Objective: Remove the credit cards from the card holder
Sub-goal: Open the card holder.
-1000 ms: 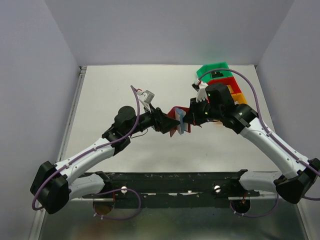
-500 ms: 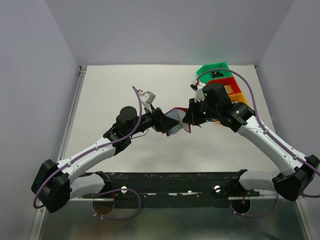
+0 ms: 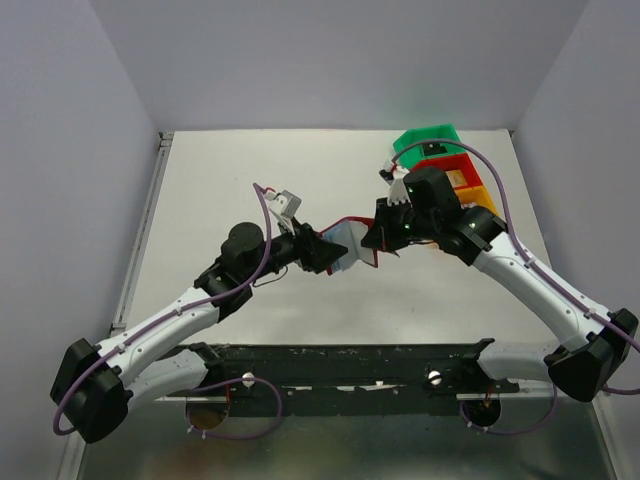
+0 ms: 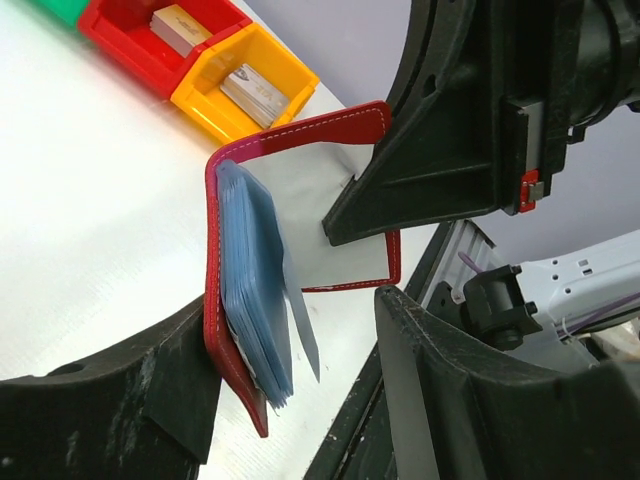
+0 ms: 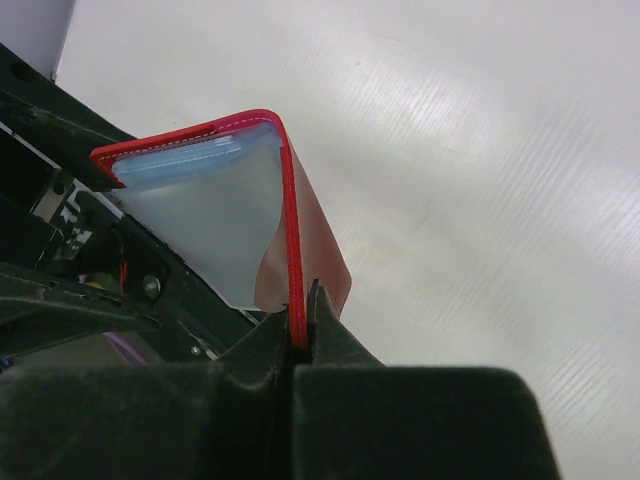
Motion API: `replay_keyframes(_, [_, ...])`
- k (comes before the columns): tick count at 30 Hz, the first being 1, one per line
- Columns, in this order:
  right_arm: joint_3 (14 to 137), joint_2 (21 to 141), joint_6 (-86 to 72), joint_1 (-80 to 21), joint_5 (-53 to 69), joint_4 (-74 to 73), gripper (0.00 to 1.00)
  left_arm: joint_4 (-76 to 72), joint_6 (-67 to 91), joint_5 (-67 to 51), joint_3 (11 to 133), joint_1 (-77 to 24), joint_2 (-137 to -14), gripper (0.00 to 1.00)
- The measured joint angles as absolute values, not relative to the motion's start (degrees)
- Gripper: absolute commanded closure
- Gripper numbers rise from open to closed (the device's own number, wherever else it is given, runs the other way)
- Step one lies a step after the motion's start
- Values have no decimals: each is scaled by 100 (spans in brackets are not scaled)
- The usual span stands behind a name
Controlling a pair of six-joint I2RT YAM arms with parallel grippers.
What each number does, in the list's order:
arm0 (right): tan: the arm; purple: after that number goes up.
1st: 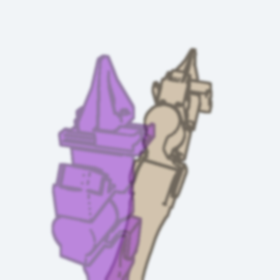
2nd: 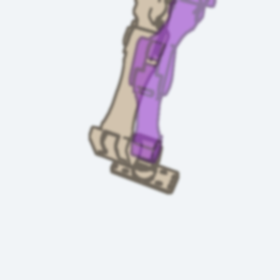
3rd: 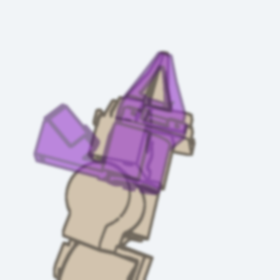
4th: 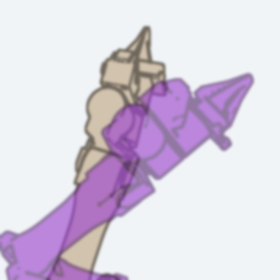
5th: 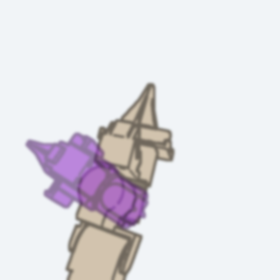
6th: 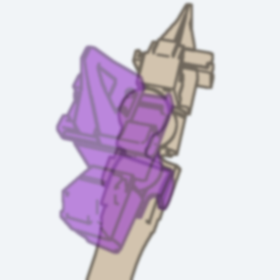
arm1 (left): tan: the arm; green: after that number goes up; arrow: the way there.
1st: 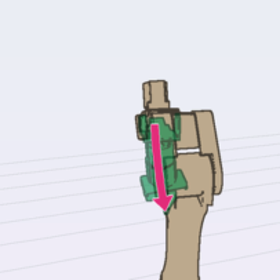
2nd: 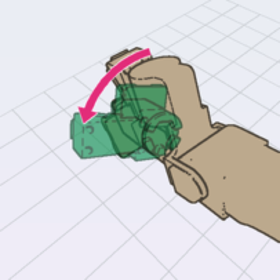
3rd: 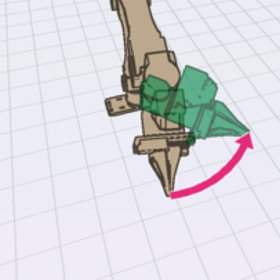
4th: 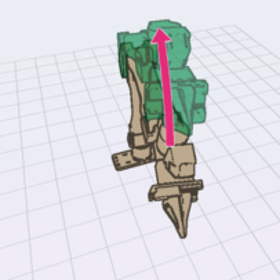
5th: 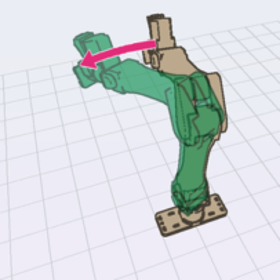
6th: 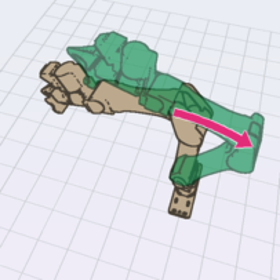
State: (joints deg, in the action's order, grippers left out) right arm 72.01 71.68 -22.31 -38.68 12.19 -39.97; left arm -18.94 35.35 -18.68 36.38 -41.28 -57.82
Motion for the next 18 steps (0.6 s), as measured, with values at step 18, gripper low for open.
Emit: replay_keyframes(18, [6582,7089,-2910,-3708,2550,-2978,100,-1516,3253,-1411,3046,-4139,-4530,34])
